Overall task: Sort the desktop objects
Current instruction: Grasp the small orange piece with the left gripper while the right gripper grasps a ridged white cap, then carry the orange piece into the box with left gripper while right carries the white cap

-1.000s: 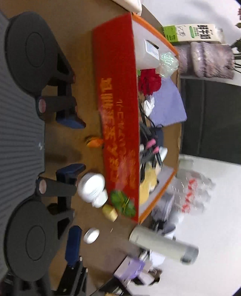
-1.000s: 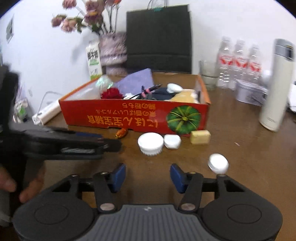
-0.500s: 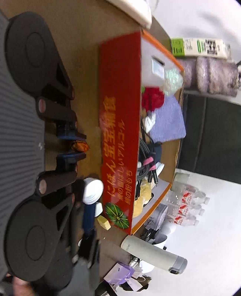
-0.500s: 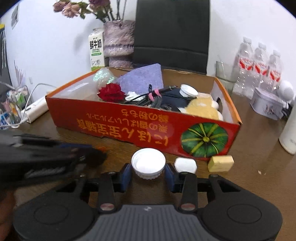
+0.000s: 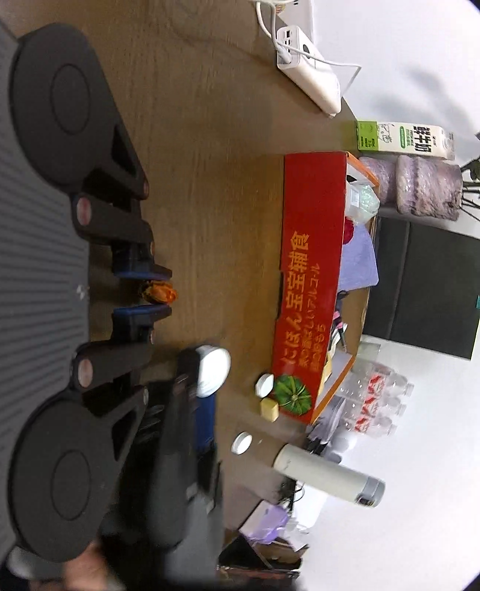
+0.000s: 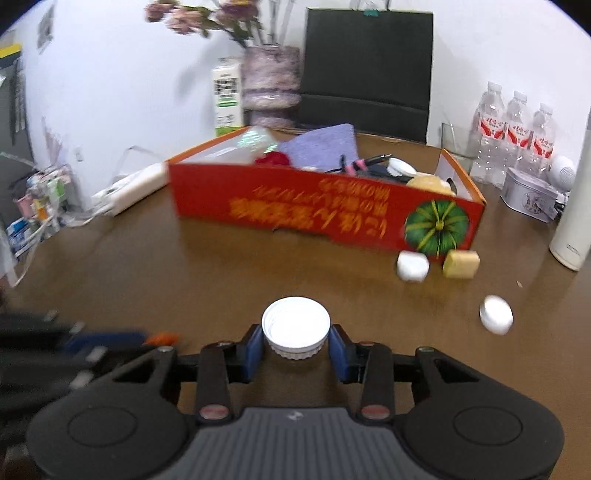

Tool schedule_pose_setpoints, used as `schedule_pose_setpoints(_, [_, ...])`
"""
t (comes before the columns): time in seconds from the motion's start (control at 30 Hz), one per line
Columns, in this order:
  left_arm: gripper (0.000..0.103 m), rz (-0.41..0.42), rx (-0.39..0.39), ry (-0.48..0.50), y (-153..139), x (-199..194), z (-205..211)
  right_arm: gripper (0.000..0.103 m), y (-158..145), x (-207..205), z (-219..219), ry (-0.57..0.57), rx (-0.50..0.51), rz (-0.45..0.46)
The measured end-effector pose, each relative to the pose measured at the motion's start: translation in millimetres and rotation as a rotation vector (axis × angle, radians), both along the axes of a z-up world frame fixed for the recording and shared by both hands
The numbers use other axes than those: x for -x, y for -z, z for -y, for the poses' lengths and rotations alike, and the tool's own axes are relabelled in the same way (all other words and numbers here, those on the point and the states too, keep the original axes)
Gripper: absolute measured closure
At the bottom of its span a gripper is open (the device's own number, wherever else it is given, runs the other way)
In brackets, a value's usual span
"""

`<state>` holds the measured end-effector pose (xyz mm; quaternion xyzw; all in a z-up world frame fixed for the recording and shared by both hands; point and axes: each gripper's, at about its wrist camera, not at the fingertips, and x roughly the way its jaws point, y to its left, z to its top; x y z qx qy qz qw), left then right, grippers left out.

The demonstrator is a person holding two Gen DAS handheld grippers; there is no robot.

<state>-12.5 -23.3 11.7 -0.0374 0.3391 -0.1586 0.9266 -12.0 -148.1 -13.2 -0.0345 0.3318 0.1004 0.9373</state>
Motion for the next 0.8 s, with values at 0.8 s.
schedule_pose_setpoints(0.8, [0.089, -0.032, 0.018, -0.065, -84, -233, -10, 0.065, -121, -207, 29, 0.047, -0.106, 0.053])
